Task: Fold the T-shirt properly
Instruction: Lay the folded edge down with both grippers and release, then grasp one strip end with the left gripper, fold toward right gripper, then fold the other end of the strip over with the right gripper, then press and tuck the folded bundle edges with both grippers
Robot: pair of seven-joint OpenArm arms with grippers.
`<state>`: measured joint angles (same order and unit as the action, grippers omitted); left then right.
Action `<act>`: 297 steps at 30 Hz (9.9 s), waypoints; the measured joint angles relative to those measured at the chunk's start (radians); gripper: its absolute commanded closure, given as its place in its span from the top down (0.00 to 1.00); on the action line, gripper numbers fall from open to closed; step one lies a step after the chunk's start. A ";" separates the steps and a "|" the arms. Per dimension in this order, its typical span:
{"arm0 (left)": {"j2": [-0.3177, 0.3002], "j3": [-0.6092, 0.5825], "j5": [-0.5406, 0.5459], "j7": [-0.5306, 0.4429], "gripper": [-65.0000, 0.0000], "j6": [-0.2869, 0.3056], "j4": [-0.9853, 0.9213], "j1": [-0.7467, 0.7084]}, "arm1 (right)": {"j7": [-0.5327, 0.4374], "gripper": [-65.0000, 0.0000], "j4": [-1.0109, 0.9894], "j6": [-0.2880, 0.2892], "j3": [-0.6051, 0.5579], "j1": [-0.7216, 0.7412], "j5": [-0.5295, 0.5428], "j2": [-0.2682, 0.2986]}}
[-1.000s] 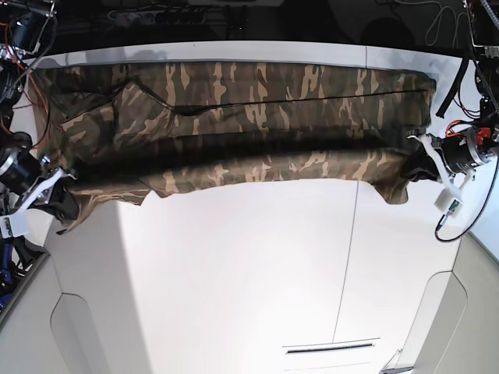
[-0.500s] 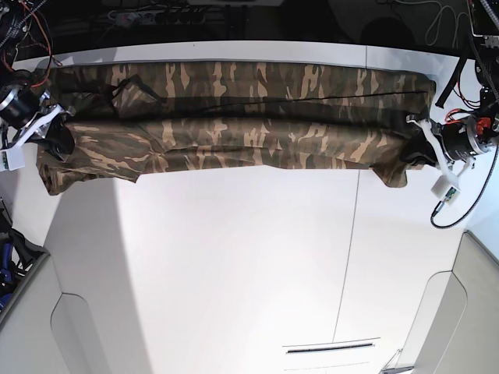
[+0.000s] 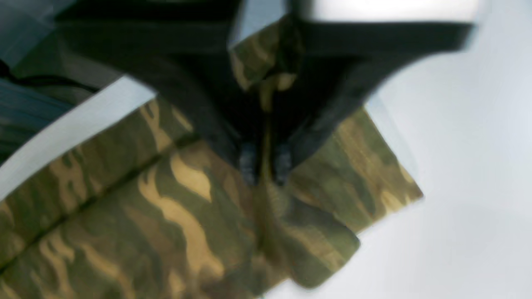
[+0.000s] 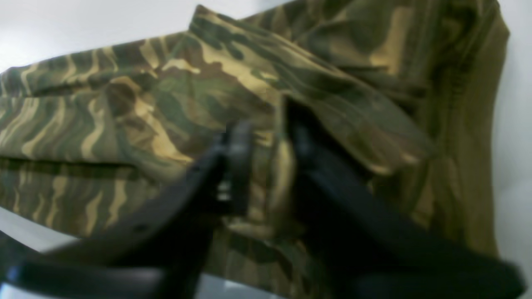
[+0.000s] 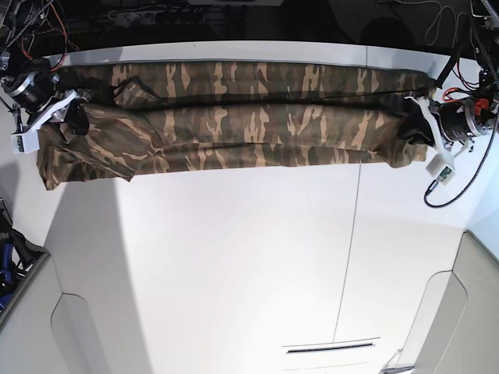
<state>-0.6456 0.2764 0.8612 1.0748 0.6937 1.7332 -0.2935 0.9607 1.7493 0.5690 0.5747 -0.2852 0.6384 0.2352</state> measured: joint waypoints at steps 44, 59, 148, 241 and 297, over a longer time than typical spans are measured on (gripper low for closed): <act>0.175 0.275 0.080 -0.213 0.65 0.000 -0.296 -0.074 | -0.150 0.00 -0.322 0.011 -0.030 0.094 0.061 -0.002; 0.175 0.127 0.164 -0.229 0.21 0.005 -0.323 -0.067 | -0.134 0.00 -0.323 0.011 -0.029 0.091 0.082 -0.002; 0.549 -0.369 -0.127 -0.192 0.51 -0.057 0.061 0.102 | 0.140 0.55 -0.364 0.042 0.092 0.086 0.401 -0.003; 0.543 -0.059 -0.038 -0.114 0.51 -0.023 0.058 -0.047 | 0.042 0.63 0.113 -0.008 -0.601 0.359 0.014 -0.155; 0.546 -0.452 -0.189 -0.235 0.07 -0.057 0.245 -0.093 | -0.130 0.00 -0.160 0.027 -0.333 0.502 -0.109 -0.172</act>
<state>-0.0998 -0.1757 0.6720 0.8394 0.6365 1.9778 -0.3870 0.8307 1.5894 0.5961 0.2417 0.2165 0.5289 0.0631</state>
